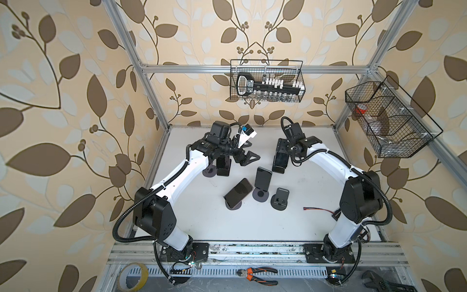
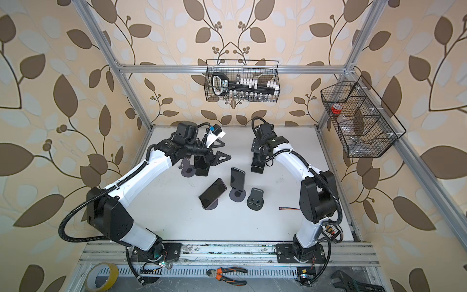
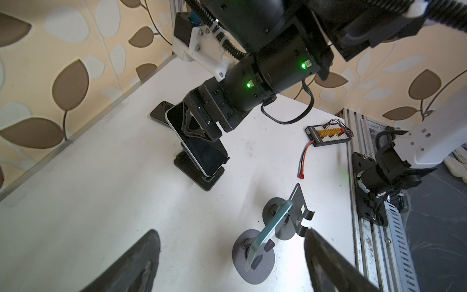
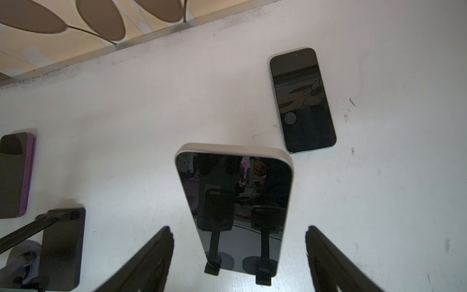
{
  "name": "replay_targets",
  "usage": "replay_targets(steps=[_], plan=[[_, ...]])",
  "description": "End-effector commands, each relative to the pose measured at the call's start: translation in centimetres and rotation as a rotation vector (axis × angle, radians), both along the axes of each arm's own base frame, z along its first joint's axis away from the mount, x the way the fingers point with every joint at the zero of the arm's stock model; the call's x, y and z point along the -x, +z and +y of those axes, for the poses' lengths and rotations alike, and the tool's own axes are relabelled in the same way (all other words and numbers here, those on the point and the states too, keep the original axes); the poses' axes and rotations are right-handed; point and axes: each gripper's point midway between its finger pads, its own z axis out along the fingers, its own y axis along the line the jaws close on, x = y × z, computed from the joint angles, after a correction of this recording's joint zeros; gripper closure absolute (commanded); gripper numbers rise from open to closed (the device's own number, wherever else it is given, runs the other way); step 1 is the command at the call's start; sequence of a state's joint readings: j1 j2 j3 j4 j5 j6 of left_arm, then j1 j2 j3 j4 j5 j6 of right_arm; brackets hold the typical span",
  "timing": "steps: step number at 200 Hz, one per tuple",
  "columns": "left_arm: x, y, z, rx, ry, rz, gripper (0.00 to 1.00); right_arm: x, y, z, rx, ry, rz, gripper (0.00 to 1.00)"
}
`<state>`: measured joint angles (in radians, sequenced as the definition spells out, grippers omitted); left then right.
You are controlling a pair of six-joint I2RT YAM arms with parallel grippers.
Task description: Remove the phone from the phone stand
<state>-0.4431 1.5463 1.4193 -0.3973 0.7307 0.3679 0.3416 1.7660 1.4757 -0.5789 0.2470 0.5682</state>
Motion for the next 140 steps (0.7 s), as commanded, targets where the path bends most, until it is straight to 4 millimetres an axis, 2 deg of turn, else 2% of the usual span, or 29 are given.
replay_targets(steps=[1,140], plan=[[0.5,2.1,-0.8,0.029,-0.048,-0.054,0.11,-0.9,0.0,0.2,-0.007,-0.004,-0.004,0.17],[0.5,1.5,-2.0,0.014,-0.067,-0.053,0.11,-2.8,-1.2,0.2,0.010,-0.024,-0.005,0.15]])
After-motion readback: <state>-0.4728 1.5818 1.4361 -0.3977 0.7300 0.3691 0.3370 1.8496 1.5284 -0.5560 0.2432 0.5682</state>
